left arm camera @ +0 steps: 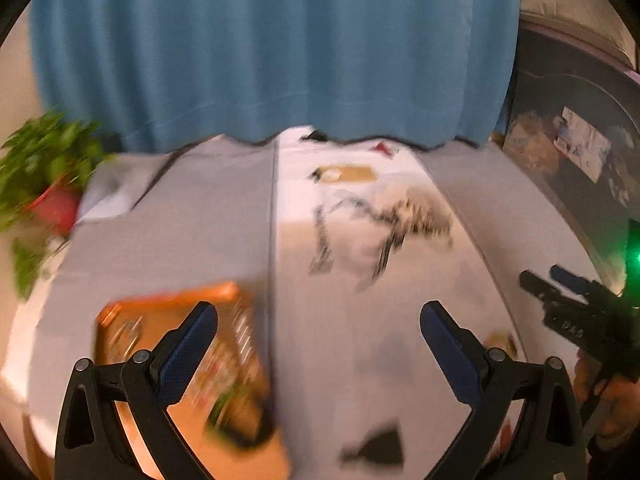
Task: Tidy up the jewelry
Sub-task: 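Move both tools to the remaining jewelry on the runner, then grasp the dark bead bracelet with the left tool while the right tool grasps the white bead bracelet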
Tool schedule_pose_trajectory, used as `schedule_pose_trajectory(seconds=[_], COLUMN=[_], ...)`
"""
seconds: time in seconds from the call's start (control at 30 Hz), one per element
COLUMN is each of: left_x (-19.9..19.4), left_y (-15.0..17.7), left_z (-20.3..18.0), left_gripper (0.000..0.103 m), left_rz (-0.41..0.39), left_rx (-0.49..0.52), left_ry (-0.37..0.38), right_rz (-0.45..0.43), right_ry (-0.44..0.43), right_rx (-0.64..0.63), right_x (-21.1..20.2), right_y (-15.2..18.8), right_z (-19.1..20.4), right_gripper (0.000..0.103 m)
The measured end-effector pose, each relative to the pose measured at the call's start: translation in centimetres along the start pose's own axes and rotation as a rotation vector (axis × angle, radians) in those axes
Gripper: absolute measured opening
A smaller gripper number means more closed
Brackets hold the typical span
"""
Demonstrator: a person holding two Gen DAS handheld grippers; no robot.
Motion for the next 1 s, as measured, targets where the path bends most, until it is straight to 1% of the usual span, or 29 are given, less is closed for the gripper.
schedule_pose_trajectory(seconds=[0.03, 0.1, 0.17, 0.27, 0.37, 0.47, 0.5, 0.57, 0.63, 0.67, 0.7, 0.77, 0.8, 0.83, 0.87, 0.9, 0.93, 1.0], left_x=[1.9, 5.5, 9.3, 14.5, 18.3, 21.6, 22.3, 24.0, 24.8, 25.0, 24.8, 24.1, 23.8, 23.5, 23.2, 22.8, 22.0, 20.3], left_y=[-1.3, -3.4, -5.3, -7.2, -8.1, -8.4, -8.2, -7.6, -6.9, -6.6, -6.4, -6.3, -6.5, -6.4, -6.2, -6.1, -5.8, -5.2], left_z=[-1.0, -2.6, -4.5, -7.2, -9.5, -11.4, -11.9, -12.9, -13.4, -13.6, -13.6, -14.0, -14.3, -14.7, -15.0, -15.2, -15.3, -15.0], left_gripper=[0.101, 0.101, 0.101, 0.101, 0.101, 0.1, 0.1, 0.098, 0.089, 0.088, 0.084, 0.062, 0.014, 0.006, 0.006, 0.006, 0.006, 0.006], left_rz=[-0.01, -0.003, 0.025, 0.089, 0.149, 0.184, 0.2, 0.247, 0.278, 0.269, 0.254, 0.23, 0.221, 0.238, 0.256, 0.258, 0.243, 0.221], left_rx=[0.005, 0.018, 0.039, 0.064, 0.068, 0.085, 0.101, 0.139, 0.166, 0.189, 0.207, 0.221, 0.227, 0.247, 0.254, 0.258, 0.267, 0.263], left_ry=[0.009, 0.026, 0.052, 0.111, 0.154, 0.161, 0.165, 0.16, 0.151, 0.133, 0.12, 0.128, 0.143, 0.171, 0.179, 0.186, 0.192, 0.199], right_rz=[0.005, 0.02, 0.061, 0.117, 0.152, 0.178, 0.19, 0.193, 0.196, 0.196, 0.197, 0.198, 0.196, 0.19, 0.189, 0.194, 0.195, 0.199], right_ry=[-0.004, -0.002, -0.001, -0.009, -0.021, -0.017, -0.04, -0.048, -0.052, -0.053, -0.051, -0.055, -0.07, -0.1, -0.128, -0.132, -0.135, -0.147], right_rx=[0.002, -0.024, -0.066, -0.124, -0.182, -0.238, -0.231, -0.23, -0.239, -0.24, -0.244, -0.251, -0.265, -0.294, -0.334, -0.362, -0.37, -0.323], right_x=[1.8, 4.9, 8.7, 13.2, 16.1, 18.6, 19.1, 19.4, 19.7, 19.7, 19.6, 19.6, 19.5, 19.2, 19.0, 18.8, 18.6, 17.7], right_y=[-1.2, -3.0, -4.3, -4.9, -5.1, -5.5, -5.6, -5.7, -5.8, -5.8, -5.7, -5.7, -5.7, -5.6, -5.4, -5.0, -4.7, -3.9], right_z=[-0.8, -1.9, -2.7, -3.2, -3.0, -3.3, -3.4, -3.6, -3.6, -3.6, -3.5, -3.4, -3.0, -2.2, -1.2, -0.5, -0.2, -0.2], right_gripper=[0.074, 0.074, 0.074, 0.074, 0.074, 0.075, 0.077, 0.078, 0.079, 0.079, 0.08, 0.077, 0.062, 0.023, 0.005, 0.006, 0.006, 0.006])
Point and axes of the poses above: each gripper's, at about its wrist camera, not at the fingertips, and x roughly the way its jaws point, z to its left, y to its underside, the point moved 6 cm from there along x, roughly the way its jaws point, and after that the axes turned 11 degrees about -y, right-handed, at the moved point
